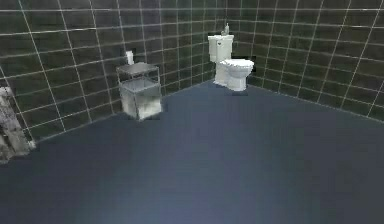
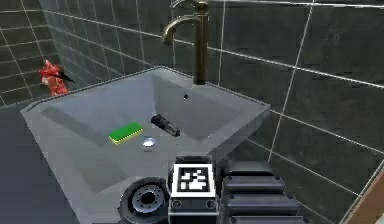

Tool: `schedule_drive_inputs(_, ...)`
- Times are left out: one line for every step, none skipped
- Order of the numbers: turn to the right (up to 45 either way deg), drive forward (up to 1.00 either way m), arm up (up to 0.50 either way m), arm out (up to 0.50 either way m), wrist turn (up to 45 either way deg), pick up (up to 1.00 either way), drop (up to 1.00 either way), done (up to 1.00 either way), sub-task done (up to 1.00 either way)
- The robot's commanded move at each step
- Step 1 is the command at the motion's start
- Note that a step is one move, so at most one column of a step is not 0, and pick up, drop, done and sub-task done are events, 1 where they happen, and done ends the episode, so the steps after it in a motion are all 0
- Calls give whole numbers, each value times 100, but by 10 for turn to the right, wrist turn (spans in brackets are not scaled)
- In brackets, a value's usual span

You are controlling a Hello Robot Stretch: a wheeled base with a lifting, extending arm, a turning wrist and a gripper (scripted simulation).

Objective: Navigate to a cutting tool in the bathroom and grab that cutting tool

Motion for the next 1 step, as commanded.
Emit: schedule_drive_inputs(0, 20, 0, 0, 0, 0, 0, 0, 0)
